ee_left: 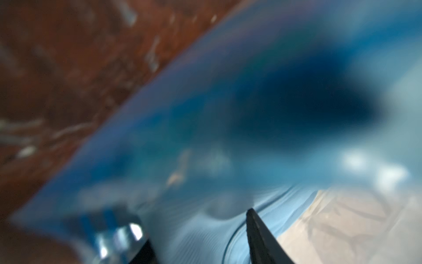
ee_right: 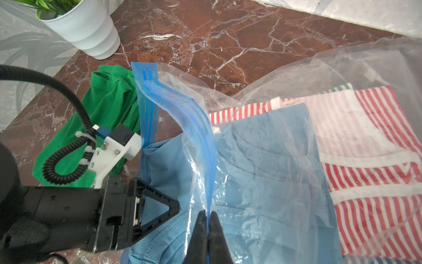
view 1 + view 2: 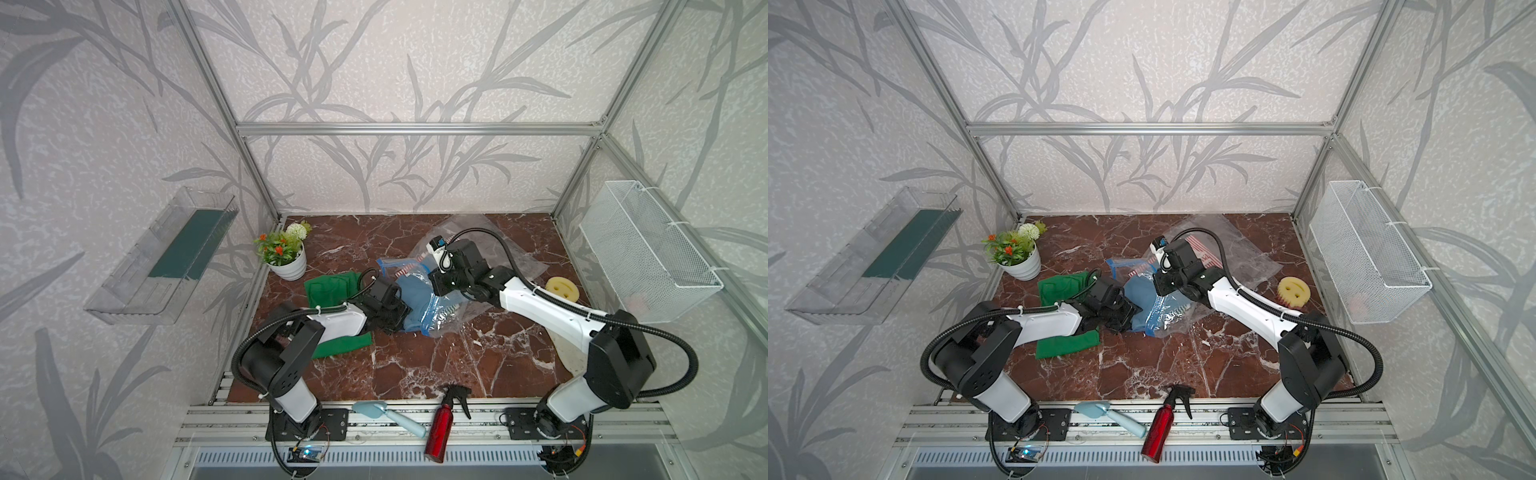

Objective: Take the tank top out of the vacuum bag
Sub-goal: Take out the tank top from the vacuum bag.

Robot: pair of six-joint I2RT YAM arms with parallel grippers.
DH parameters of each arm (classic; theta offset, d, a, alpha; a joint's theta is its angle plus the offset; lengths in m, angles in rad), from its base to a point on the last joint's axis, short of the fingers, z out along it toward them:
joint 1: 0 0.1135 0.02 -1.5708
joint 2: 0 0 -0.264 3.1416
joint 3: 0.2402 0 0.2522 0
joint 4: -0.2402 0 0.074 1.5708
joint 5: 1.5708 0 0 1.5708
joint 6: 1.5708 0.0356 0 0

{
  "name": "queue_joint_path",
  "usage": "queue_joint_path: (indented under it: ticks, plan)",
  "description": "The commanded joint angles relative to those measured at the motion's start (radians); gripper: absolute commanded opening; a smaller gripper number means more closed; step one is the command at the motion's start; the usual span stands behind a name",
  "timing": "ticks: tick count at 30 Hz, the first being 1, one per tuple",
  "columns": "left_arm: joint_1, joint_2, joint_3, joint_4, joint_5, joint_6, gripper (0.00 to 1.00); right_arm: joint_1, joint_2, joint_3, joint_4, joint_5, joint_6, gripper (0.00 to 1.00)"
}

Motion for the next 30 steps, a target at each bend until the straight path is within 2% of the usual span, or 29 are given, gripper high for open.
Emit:
queue_joint_path:
  ticks: [1, 3, 6, 8, 15, 21, 26, 30]
  plan:
    - [-0.001, 0.074, 0.009, 0.057, -0.02, -0.059, 0.49, -0.004, -0.003, 0.016, 0.004, -0.007, 0.005, 0.0]
    - [-0.002, 0.083, 0.015, 0.06, -0.04, -0.039, 0.39, -0.004, -0.009, 0.01, 0.001, -0.005, 0.006, 0.0]
    - [-0.001, 0.069, 0.027, 0.042, -0.061, -0.007, 0.08, -0.004, -0.016, 0.0, 0.002, -0.004, 0.007, 0.0]
    - [0.0, 0.041, 0.045, 0.0, -0.069, 0.023, 0.0, -0.004, -0.017, -0.002, -0.004, 0.006, 0.003, 0.0]
    - [-0.002, -0.098, 0.109, -0.162, -0.091, 0.093, 0.0, -0.005, 0.009, 0.038, -0.043, 0.038, -0.012, 0.0]
    - [-0.002, -0.203, 0.165, -0.273, -0.117, 0.103, 0.0, -0.015, 0.01, 0.051, -0.067, 0.053, -0.024, 0.0]
    - [-0.002, -0.293, 0.251, -0.475, -0.203, 0.1, 0.0, -0.021, 0.002, 0.047, -0.072, 0.048, -0.023, 0.0]
    - [-0.003, -0.357, 0.288, -0.557, -0.253, 0.091, 0.0, -0.021, 0.013, 0.055, -0.085, 0.04, -0.02, 0.0]
